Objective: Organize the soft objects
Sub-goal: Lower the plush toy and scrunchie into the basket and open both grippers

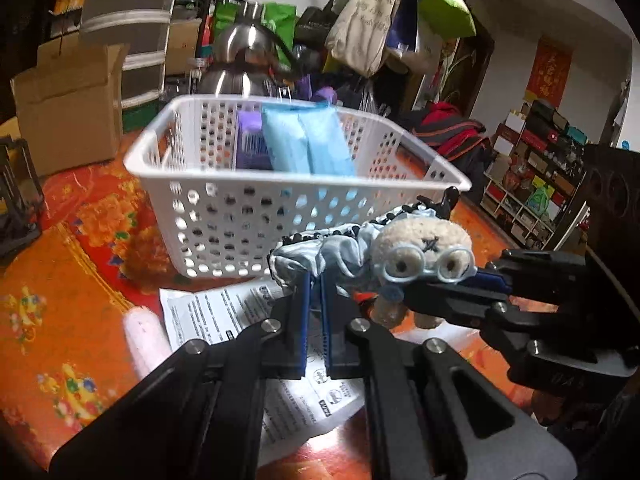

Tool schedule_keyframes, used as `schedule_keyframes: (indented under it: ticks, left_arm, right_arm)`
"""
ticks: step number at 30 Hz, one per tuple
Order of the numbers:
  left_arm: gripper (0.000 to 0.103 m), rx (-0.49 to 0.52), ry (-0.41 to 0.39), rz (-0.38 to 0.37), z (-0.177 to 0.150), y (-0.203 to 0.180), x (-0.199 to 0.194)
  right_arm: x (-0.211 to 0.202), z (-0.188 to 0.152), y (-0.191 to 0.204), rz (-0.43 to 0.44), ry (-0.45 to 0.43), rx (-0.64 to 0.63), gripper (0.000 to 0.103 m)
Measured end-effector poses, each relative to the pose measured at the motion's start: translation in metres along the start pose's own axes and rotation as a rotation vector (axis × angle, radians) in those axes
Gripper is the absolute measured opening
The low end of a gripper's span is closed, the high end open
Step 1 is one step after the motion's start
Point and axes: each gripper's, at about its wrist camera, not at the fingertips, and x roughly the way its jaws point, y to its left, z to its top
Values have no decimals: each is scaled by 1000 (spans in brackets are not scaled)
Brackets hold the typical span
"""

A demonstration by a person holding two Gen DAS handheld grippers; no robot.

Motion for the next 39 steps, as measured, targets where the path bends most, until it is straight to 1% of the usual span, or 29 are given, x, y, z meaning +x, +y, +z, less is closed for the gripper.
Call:
schedule_keyframes:
  ticks: [3,6,10,14,16,19,22,24,27,31,32,33,34,35,36,37,38,39]
  left_arm:
    - [4,11,-31,13,9,-7,-19]
    - [4,18,-55,17,25,-10,-34]
    - [4,40,-86,46,62,-13,-40]
    - [4,43,-102,69,101,-10,-30]
    - [4,38,-93,77,120,-4,-16]
    - [4,25,-67,85,139,6,9]
    - [4,22,-31,108,145,15,35]
    - [4,15,-16,111,143,19,47]
    - [4,-8,-8,121,138,26,57]
    - [5,-16,-14,160,126,35,60]
    - [5,-21,-16,169,125,37,59]
    - [6,-24,-24,193,122,39,57]
    - [9,-26,-29,212,121,41,56]
    - [19,-26,-28,225,120,43,55]
    - [37,-26,-24,229,119,44,54]
    - [47,-27,-26,240,117,46,53]
    - [61,-25,-37,257,115,47,51]
    - [67,-25,-49,270,114,48,49]
  right_arm:
    - [-14,10,5,4,-30,-19,13]
    - [-27,24,9,10,-56,-38,13]
    - [-36,50,9,6,-88,-66,13]
    - [-31,81,-3,-1,-115,-95,13]
    - [-22,96,-11,-2,-119,-106,13]
    - [-5,108,-22,-13,-106,-122,13]
    - [17,113,-41,18,-71,-80,13]
    - [29,111,-47,21,-60,-69,13]
    - [41,107,-52,40,-39,-60,13]
    - [52,101,-52,66,-10,-48,16]
    - [54,99,-53,69,-6,-38,21]
    - [54,97,-55,70,-6,-25,30]
    - [53,96,-57,66,-7,-16,36]
    - [49,94,-58,45,-19,-3,50]
    - [44,92,-60,25,-37,2,63]
    - [41,90,-61,10,-48,7,68]
    - [38,89,-64,-5,-59,18,72]
    - [33,87,-68,-8,-67,39,72]
